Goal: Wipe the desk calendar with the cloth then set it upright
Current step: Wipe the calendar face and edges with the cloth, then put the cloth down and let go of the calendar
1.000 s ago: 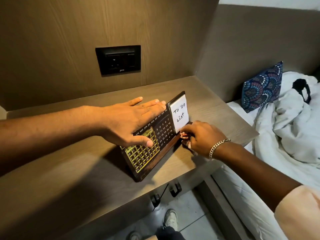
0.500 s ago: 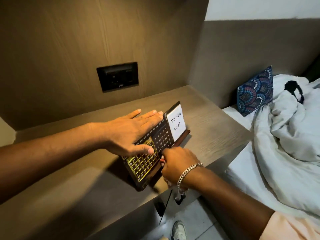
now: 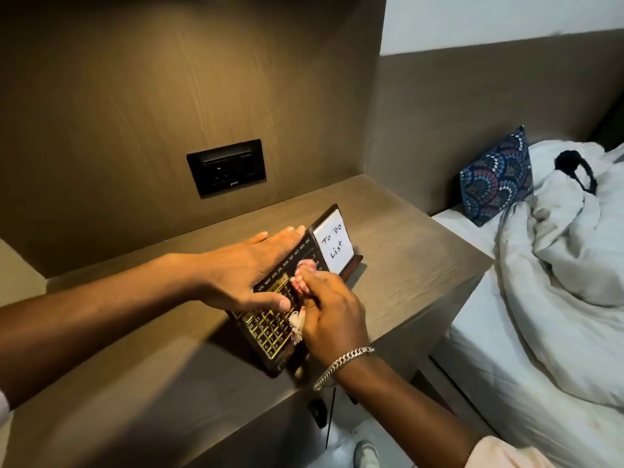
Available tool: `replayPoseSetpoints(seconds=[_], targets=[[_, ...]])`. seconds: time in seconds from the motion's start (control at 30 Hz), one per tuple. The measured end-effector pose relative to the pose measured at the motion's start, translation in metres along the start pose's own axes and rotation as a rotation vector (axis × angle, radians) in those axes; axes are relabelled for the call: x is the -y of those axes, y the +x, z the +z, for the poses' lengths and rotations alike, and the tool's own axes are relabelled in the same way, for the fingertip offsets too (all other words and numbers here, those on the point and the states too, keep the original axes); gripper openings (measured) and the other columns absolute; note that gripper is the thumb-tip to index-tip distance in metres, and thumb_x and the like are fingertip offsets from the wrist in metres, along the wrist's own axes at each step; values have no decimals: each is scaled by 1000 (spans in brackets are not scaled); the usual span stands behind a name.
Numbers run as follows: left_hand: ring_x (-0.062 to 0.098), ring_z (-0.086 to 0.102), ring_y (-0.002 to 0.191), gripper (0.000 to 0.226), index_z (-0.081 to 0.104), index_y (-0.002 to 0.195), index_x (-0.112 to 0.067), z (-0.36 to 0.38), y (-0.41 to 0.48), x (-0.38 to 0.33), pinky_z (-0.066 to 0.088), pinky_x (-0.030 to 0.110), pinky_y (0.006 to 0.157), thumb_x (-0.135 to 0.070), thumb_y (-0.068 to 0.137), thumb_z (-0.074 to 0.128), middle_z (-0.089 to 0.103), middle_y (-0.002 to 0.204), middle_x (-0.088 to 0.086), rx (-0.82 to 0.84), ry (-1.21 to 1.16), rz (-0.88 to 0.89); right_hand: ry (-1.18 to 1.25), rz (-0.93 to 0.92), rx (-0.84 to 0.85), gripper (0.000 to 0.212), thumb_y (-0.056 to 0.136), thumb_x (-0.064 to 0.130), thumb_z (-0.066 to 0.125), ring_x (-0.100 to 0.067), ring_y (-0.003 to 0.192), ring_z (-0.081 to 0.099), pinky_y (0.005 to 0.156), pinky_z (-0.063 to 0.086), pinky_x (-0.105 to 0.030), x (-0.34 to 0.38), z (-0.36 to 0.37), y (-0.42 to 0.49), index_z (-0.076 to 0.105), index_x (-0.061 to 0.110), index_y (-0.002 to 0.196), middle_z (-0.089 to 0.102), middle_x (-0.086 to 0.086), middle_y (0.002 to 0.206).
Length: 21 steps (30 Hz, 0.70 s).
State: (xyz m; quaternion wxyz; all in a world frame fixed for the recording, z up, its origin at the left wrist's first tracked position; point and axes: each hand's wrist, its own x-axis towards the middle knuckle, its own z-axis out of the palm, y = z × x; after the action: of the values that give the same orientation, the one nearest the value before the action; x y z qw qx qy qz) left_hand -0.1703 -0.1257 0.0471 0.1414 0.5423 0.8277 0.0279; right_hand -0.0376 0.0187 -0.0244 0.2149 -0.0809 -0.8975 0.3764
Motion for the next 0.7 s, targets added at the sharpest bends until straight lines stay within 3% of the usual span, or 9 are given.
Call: replayPoseSetpoints(seconds=[0.1, 0.2, 0.27, 0.33, 0.4, 0.47, 0.53, 0.63, 0.7], targets=[[2, -23, 144, 110, -27, 146, -29, -6, -3, 2, -13, 38, 119, -86, 73, 32, -19, 161, -2, 12, 56, -7, 325, 59, 149, 45, 84, -1, 59, -10, 111, 61, 95, 50, -25, -2, -19, 6, 66, 23, 123, 67, 3, 119], [2, -27, 142, 107, -30, 145, -29, -13, -2, -1, -18, 37, 116, -87, 73, 24, -22, 159, -5, 17, 186, -23, 713, 232, 325, 41, 85, -6, 61, -17, 108, 66, 86, 56, -31, -25, -59, 27, 66, 12, 122, 69, -7, 120], [4, -27, 143, 102, -28, 146, -30, -15, -1, -6, -20, 37, 115, -86, 75, 18, -19, 158, -5, 9, 225, -64, 709, 222, 310, 42, 84, -5, 64, -10, 95, 71, 75, 56, -24, -54, -89, 45, 66, 14, 121, 70, -10, 117], [7, -26, 144, 97, -21, 149, -30, -15, 0, -11, -20, 36, 114, -85, 77, 12, -13, 160, -5, -2, 229, -126, 425, 90, 191, 44, 82, -4, 66, 7, 83, 67, 69, 49, -7, -87, -120, 67, 65, 25, 116, 70, -2, 113], [9, -22, 145, 91, -13, 152, -28, -13, 0, -19, -18, 36, 115, -79, 81, 11, -5, 162, -3, -34, 191, -212, -8, -64, 127, 45, 83, 1, 67, 4, 81, 63, 71, 43, -2, -120, -144, 95, 64, 29, 117, 69, 1, 107], [10, -17, 147, 86, -5, 153, -25, -9, 1, -31, -13, 36, 117, -73, 85, 14, 1, 163, 1, -102, 134, -311, -419, -152, 168, 45, 85, 11, 66, -18, 95, 63, 82, 51, -23, -153, -154, 121, 62, 29, 126, 69, -5, 118], [8, -14, 147, 86, 2, 154, -23, -4, 0, -45, -11, 33, 117, -74, 85, 12, 3, 162, 5, -206, 92, -410, -632, -180, 295, 46, 90, 25, 59, -31, 115, 56, 93, 51, -44, -179, -153, 132, 49, 29, 136, 60, -8, 134], [8, -8, 148, 92, 11, 154, -21, 6, -4, -67, -6, 35, 118, -78, 82, 9, 9, 161, 3, -384, 19, -540, -722, -196, 481, 74, 88, 65, 36, -31, 144, 26, 113, 26, -53, -212, -137, 123, 20, 28, 150, 27, -6, 159], [11, -4, 149, 89, 15, 153, -21, 19, -9, -81, -1, 41, 120, -77, 84, 12, 11, 161, 0, -546, -33, -618, -736, -230, 474, 94, 78, 83, 21, -32, 149, 10, 115, 13, -56, -224, -127, 115, 7, 28, 153, 12, -6, 164]])
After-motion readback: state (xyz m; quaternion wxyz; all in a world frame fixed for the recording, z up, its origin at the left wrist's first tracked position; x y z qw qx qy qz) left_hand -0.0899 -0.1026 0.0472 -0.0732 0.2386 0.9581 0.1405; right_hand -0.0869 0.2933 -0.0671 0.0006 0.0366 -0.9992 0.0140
